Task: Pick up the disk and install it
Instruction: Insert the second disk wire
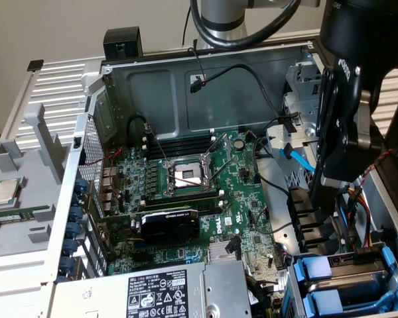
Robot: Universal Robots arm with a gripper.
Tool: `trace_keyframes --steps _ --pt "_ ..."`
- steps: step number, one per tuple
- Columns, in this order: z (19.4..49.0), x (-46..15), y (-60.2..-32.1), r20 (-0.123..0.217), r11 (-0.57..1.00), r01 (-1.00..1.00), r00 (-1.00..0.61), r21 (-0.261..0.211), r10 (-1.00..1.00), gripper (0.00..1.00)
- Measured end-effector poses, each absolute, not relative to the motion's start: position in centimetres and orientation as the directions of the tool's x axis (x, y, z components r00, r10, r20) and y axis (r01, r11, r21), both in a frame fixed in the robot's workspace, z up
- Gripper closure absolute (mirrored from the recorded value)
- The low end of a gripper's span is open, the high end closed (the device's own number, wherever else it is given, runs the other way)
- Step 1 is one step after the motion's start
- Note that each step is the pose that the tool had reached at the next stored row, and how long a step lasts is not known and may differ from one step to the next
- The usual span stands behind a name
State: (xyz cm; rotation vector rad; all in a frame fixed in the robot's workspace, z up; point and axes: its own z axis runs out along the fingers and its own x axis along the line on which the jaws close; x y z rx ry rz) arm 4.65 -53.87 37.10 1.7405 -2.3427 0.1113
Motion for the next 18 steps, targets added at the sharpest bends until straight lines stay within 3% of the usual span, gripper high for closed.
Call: trace_keyframes --steps 18 --pt "38.09 4.85 -54.58 0.215 0.295 -0.953 -0.274 0.072 -0.937 0.84"
